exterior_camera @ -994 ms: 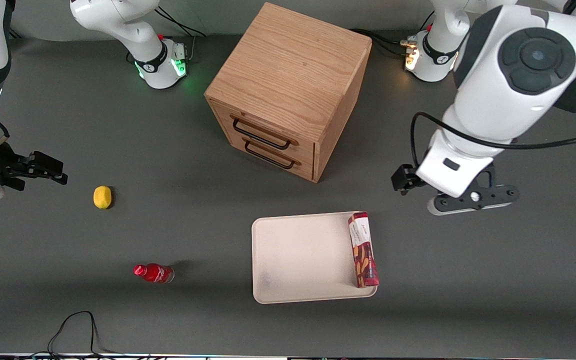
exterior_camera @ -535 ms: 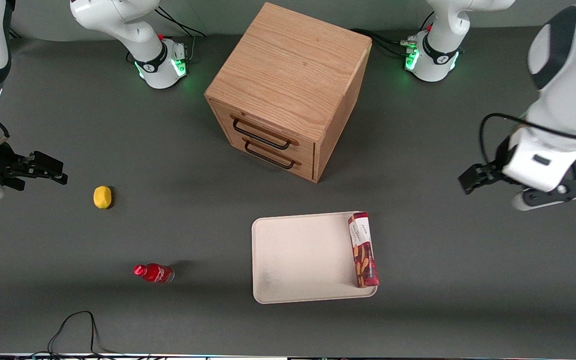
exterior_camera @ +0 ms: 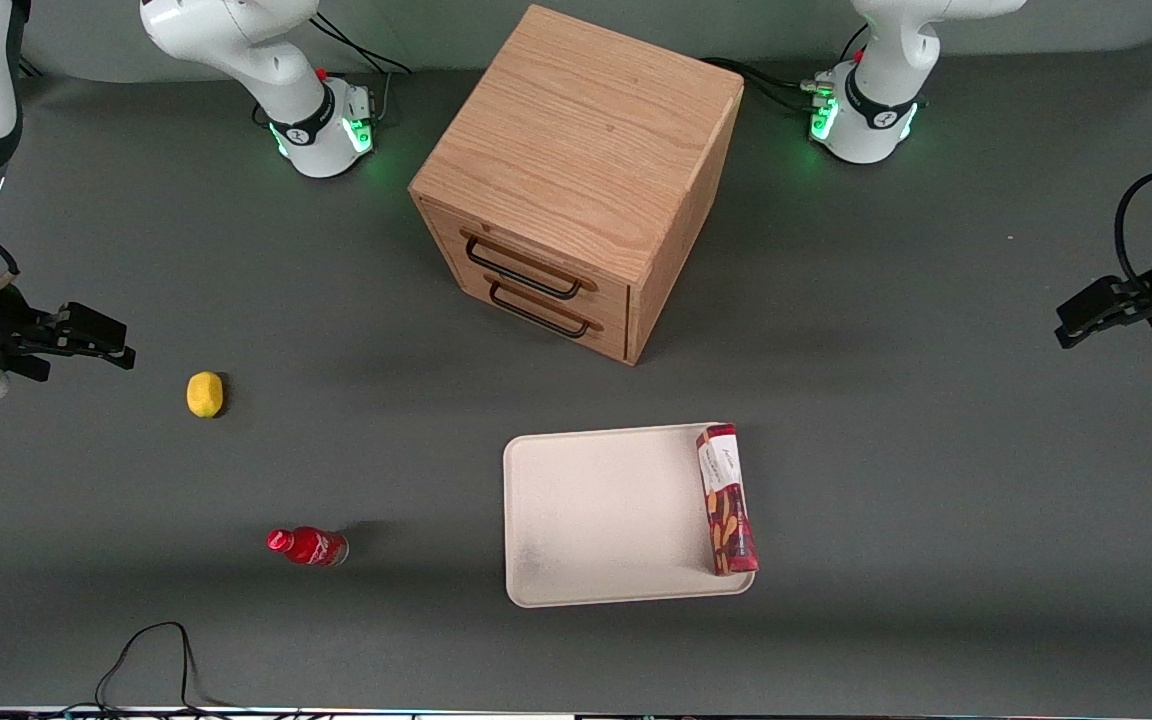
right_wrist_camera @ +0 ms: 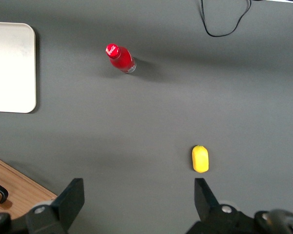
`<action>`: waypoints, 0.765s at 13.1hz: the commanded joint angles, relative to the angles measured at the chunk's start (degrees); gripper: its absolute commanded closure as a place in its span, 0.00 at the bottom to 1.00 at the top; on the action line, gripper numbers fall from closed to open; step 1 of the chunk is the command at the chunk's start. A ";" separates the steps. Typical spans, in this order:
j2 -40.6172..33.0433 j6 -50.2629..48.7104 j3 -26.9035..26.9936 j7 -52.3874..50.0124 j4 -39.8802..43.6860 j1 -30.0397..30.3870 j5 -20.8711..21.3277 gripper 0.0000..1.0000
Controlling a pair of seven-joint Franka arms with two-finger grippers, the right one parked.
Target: Place red cookie box on tray
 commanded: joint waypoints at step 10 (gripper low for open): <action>-1.67 -8.84 -2.83 -0.07 3.02 0.96 -1.46 0.00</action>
